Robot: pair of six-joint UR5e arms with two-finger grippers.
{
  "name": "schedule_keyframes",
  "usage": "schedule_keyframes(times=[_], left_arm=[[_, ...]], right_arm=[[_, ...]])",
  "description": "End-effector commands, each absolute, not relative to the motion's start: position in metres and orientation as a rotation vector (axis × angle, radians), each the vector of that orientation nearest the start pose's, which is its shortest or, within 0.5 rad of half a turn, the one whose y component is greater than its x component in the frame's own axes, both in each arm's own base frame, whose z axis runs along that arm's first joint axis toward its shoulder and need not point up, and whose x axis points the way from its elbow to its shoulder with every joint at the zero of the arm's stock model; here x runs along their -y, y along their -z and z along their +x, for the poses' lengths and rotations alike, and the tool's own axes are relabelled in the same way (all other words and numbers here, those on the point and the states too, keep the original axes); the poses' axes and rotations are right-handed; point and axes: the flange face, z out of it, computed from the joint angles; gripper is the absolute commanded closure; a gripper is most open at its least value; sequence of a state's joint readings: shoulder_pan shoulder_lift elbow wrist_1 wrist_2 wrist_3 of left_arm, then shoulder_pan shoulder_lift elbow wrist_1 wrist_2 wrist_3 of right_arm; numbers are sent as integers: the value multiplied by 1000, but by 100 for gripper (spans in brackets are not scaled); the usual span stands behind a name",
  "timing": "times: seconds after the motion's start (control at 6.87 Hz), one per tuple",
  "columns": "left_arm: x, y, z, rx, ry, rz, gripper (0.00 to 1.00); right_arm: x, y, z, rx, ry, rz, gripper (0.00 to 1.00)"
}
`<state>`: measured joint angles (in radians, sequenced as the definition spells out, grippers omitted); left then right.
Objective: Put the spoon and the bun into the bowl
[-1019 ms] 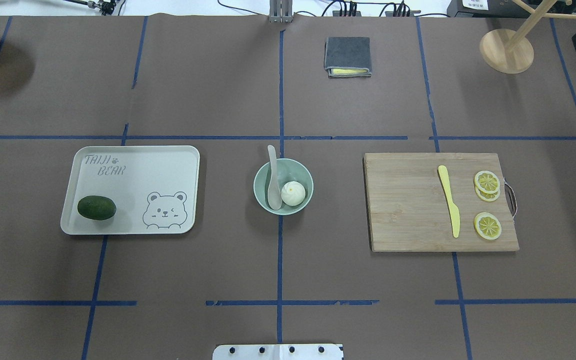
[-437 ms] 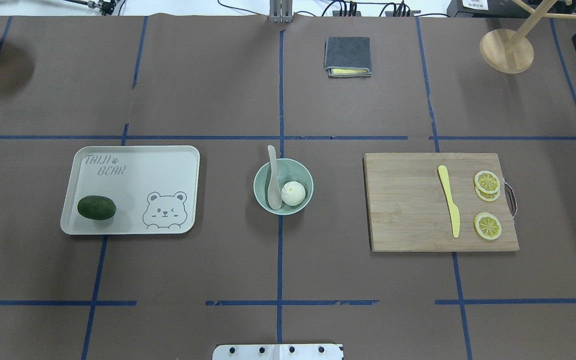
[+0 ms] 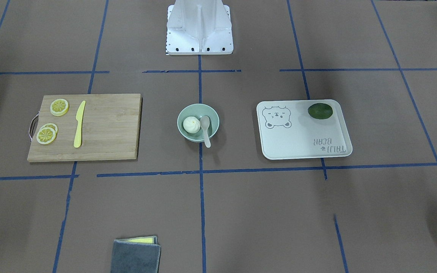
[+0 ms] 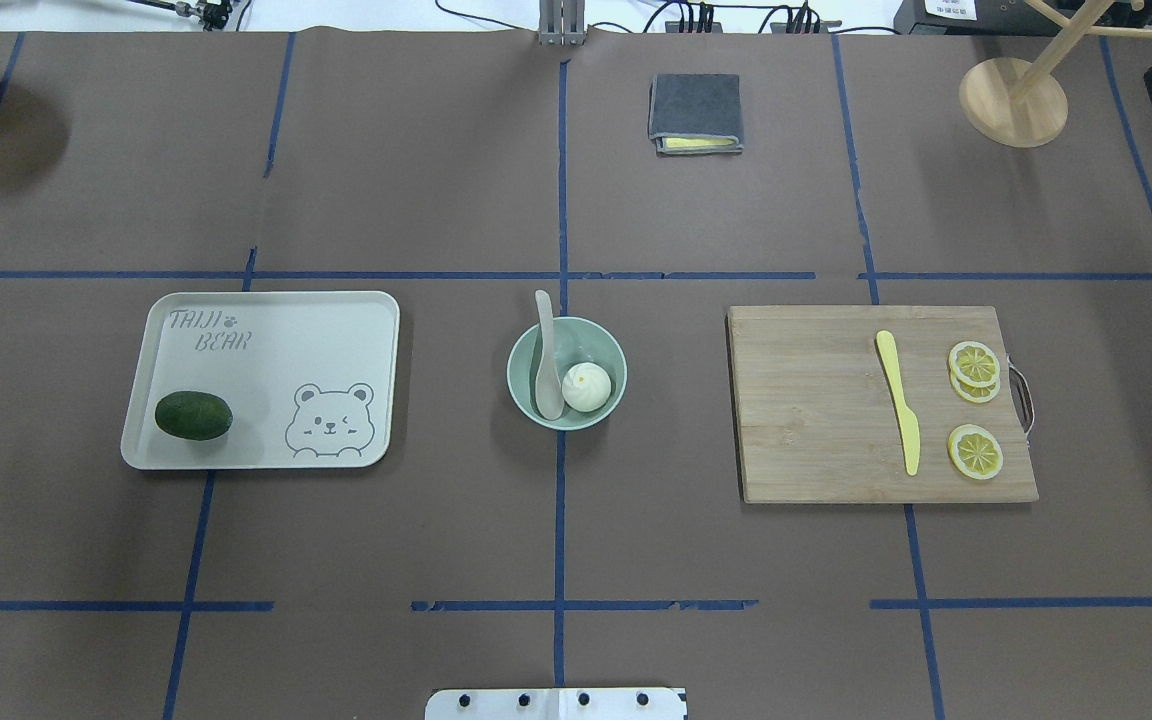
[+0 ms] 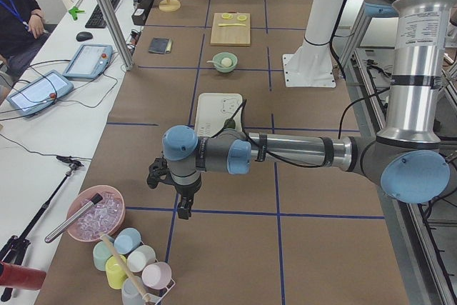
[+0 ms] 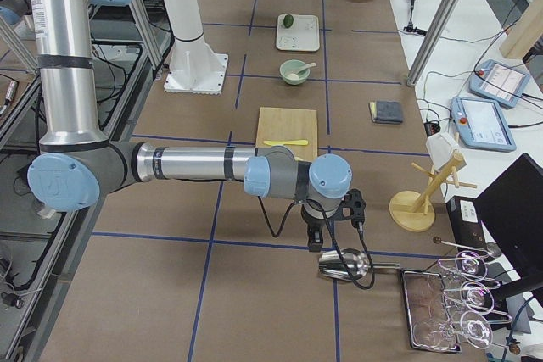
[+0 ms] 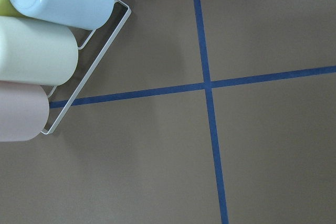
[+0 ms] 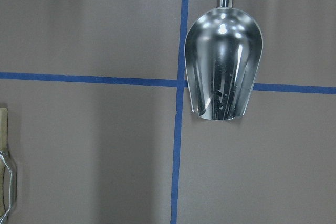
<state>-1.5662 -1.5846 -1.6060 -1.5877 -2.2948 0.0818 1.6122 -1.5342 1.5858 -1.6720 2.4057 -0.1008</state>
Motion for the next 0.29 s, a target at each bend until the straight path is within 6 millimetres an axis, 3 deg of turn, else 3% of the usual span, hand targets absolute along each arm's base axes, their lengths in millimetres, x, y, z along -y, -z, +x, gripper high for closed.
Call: schedule_keyframes(times=[0.0, 0.15], left_arm=[[502, -636, -65, -721, -109, 92, 0], [502, -636, -65, -721, -110, 92, 0]], right_arm=[[501, -638, 80, 837, 39, 16, 0], [501, -638, 80, 837, 37, 14, 0]])
